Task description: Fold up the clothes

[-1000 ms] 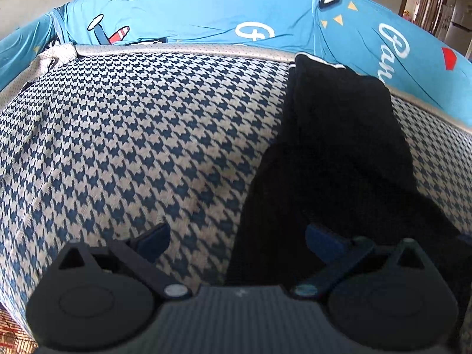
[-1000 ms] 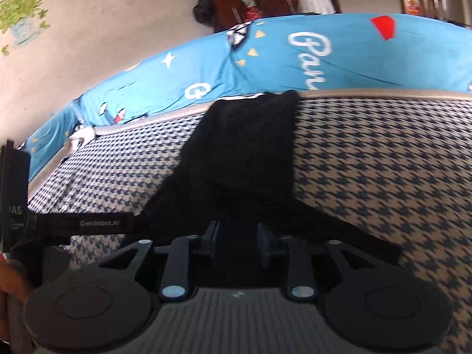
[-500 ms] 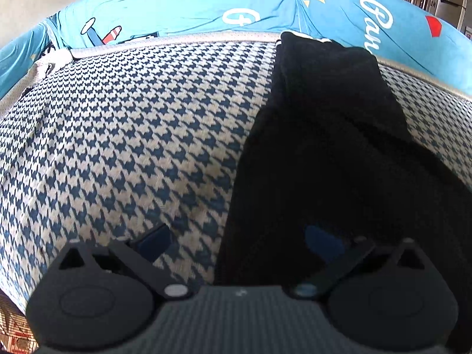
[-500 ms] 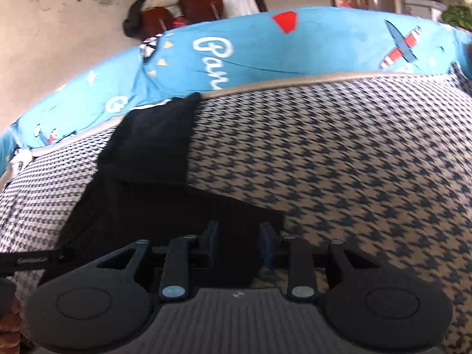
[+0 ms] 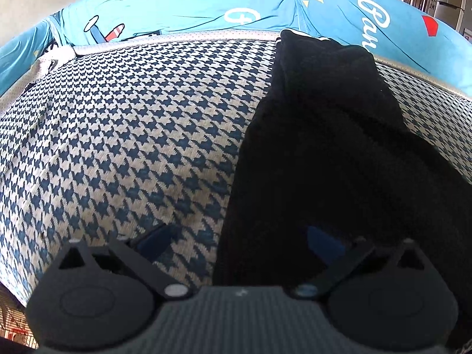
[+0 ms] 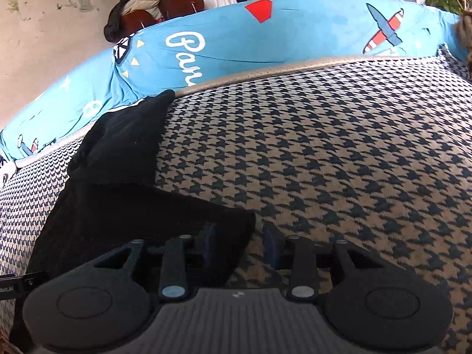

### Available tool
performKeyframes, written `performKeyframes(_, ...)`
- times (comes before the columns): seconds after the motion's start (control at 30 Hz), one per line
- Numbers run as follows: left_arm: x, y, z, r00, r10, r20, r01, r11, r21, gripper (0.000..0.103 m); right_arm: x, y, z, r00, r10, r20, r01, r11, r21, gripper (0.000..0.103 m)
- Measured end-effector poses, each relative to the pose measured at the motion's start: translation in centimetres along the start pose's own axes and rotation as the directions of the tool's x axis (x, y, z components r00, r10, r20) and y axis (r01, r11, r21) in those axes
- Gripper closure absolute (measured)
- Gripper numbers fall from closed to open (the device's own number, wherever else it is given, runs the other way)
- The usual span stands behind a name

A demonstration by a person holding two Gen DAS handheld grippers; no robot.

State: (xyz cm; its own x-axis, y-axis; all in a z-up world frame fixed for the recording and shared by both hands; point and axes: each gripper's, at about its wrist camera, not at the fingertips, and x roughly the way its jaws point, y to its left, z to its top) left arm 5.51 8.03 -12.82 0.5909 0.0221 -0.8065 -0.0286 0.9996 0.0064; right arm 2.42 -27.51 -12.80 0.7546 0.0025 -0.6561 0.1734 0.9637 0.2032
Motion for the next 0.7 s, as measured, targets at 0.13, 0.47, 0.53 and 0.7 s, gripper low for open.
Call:
performKeyframes(0.13, -0.1, 0.3, 0.1, 1.0, 0.006, 0.003, -0.006, 1.0, -0.012, 0.0, 0.6, 0.7, -0.2, 1.0, -0.006, 0.013, 0.006, 0.999, -0.042, 0.07)
performKeyframes(0.47, -0.3, 1.0, 0.4, 1.0, 0.01, 0.017, -0.009, 0.999, -0.042, 0.0, 0.3, 1.5, -0.3, 0.999, 0.018, 0.029, -0.016, 0.997, -0.069, 0.09)
performKeyframes(0.53, -0.5, 1.2, 0.5, 1.0, 0.008, 0.024, -0.007, 0.999, -0.047, 0.0, -0.4, 2.0, -0.1, 0.998, 0.05, 0.045, -0.047, 0.996, -0.07, 0.09)
performKeyframes(0.7, -1.0, 1.9, 0.9, 0.999, 0.012, 0.045, -0.009, 0.997, -0.074, 0.0, -2.9, 3.9, -0.2, 0.985, 0.155, 0.077, -0.149, 0.986, -0.077, 0.09)
